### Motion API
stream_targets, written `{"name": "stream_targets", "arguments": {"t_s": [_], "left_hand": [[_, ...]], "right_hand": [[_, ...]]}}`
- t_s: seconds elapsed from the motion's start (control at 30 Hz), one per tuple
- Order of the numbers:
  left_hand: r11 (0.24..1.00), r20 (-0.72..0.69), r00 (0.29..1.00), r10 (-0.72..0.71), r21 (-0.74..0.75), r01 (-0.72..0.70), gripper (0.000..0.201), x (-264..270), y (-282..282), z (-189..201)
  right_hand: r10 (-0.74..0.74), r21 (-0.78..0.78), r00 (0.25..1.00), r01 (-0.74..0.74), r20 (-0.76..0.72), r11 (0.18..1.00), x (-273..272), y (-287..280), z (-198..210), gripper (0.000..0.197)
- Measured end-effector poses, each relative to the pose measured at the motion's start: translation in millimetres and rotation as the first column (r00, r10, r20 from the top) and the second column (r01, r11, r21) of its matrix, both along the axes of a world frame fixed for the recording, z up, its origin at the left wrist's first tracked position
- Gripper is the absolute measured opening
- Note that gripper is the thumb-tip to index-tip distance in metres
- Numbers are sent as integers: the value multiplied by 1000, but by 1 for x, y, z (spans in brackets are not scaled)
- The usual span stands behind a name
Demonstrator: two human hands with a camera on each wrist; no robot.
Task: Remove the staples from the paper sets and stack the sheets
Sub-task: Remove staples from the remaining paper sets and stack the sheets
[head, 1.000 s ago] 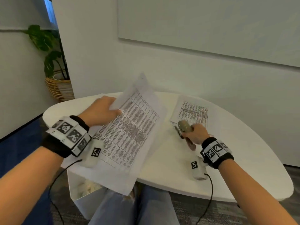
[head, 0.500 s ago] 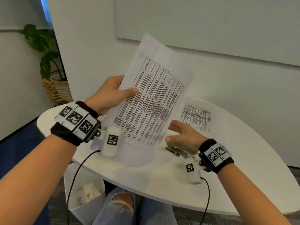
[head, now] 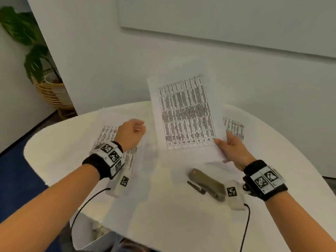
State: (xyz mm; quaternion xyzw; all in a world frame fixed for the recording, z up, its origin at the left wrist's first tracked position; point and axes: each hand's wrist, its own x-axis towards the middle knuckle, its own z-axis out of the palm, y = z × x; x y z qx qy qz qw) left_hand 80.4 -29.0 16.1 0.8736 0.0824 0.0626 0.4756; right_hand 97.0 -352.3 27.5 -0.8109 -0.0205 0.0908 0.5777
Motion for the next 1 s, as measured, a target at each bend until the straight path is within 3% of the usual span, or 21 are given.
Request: {"name": "stream_targets", "arguments": {"t_s": [0.1,0.23,0.4,0.53,0.7,0.83,0.93,1.0], "left_hand": [[957,-120,993,-14,287,48,37,8,27,-13],[903,-193,961,200,416,-105,39,11,67,-20],[822,-405,791,458,532,-203,70,-10,95,-30],[806,-545,668,507,573,-144,98,-15,119,-54],[774,-550,646,529,625,-101,105,-10,123,-52],[767,-568,630,529,638,-69,110,-4,125,-46],[774,-561,634,532,626,-96,103,-5,121,-42],[765,-550,638,539,637,-97,103,-6,119,-42]], "right_hand": [[-95,-146,995,90,-22,985,25,-20,12,8],[-112,-323,988,71,-111,944,56,-69,40,8],[-219,-419,953,115,-209,901,84,-125,63,20],[-318,-352,895,201,-314,914,78,-121,26,25],[-456,-358,816,332,-355,873,61,-112,-27,24],[-508,-455,794,336,-333,824,54,-117,-46,21],[-504,-646,803,205,-319,735,62,-124,-51,37],[-472,-818,845,75,-252,571,69,-132,-48,50]]}}
